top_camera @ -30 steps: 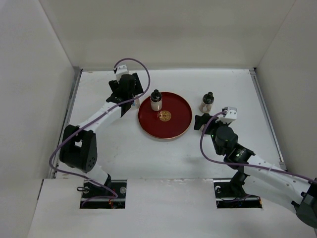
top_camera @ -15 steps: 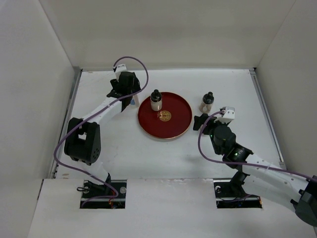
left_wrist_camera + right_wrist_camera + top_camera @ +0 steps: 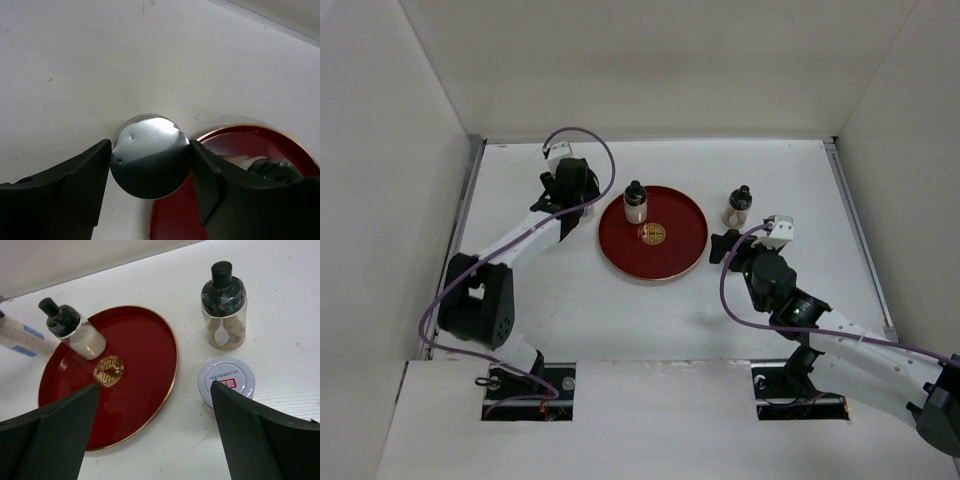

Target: Organize the condiment bottles

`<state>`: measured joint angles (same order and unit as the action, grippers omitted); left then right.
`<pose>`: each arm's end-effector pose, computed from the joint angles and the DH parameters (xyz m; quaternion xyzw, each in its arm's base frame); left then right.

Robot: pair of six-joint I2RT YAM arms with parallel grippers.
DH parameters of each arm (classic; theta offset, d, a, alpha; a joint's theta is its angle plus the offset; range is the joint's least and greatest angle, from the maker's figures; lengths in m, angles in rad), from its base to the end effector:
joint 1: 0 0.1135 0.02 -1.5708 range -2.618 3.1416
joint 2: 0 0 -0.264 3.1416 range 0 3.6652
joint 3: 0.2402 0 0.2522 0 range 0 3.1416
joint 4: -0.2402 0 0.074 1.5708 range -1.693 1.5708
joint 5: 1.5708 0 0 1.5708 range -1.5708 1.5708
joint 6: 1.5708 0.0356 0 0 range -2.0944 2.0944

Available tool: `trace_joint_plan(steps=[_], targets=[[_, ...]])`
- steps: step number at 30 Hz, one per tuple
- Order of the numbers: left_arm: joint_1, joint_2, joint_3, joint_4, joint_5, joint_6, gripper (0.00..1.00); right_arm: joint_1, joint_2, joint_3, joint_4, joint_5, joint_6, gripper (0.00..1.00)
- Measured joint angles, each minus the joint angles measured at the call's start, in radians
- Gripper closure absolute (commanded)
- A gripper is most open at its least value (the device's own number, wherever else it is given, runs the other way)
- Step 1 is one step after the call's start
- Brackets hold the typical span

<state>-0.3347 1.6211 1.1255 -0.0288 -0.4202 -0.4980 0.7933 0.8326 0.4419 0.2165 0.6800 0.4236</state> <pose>0.3538 -0.1077 0.2601 -0.1729 0.8359 -0.0324 0.5200 0.1505 0.1210 0.2533 0.0780 0.7492 0.1369 0.6433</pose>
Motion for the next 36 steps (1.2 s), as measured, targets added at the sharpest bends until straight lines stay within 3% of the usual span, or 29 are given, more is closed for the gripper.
trace_joint_plan(steps=[5,12,16,24,28,29,32,33,36], targets=[[-0.054,-0.242,-0.183,-0.024,-0.063,0.003,0.67,0.000,0.000,0.000,0.000,0.000,0.000,0.00],[-0.220,-0.432,-0.229,-0.004,-0.098,0.013,0.67,0.000,0.002,0.000,0.000,0.000,0.000,0.00],[-0.283,-0.410,-0.229,0.032,-0.093,0.015,0.66,-0.001,0.002,0.000,0.000,0.000,0.004,0.00],[-0.293,-0.234,-0.261,0.099,-0.071,0.023,0.64,-0.014,0.007,0.000,-0.001,0.000,0.011,0.00],[-0.301,-0.216,-0.276,0.146,-0.074,0.036,0.52,-0.027,0.010,0.000,-0.037,0.033,0.022,0.00],[-0.303,-0.216,-0.278,0.153,-0.076,0.039,0.49,-0.028,0.010,0.000,-0.048,0.047,0.023,0.08],[-0.308,-0.216,-0.290,0.175,-0.082,0.043,0.34,-0.028,0.007,0.001,-0.076,0.074,0.020,0.50],[-0.309,-0.216,-0.293,0.180,-0.082,0.045,0.29,-0.028,0.006,0.002,-0.082,0.082,0.018,0.59],[-0.315,-0.216,-0.297,0.197,-0.089,0.045,0.17,-0.035,0.011,0.006,-0.098,0.102,0.021,0.60]])
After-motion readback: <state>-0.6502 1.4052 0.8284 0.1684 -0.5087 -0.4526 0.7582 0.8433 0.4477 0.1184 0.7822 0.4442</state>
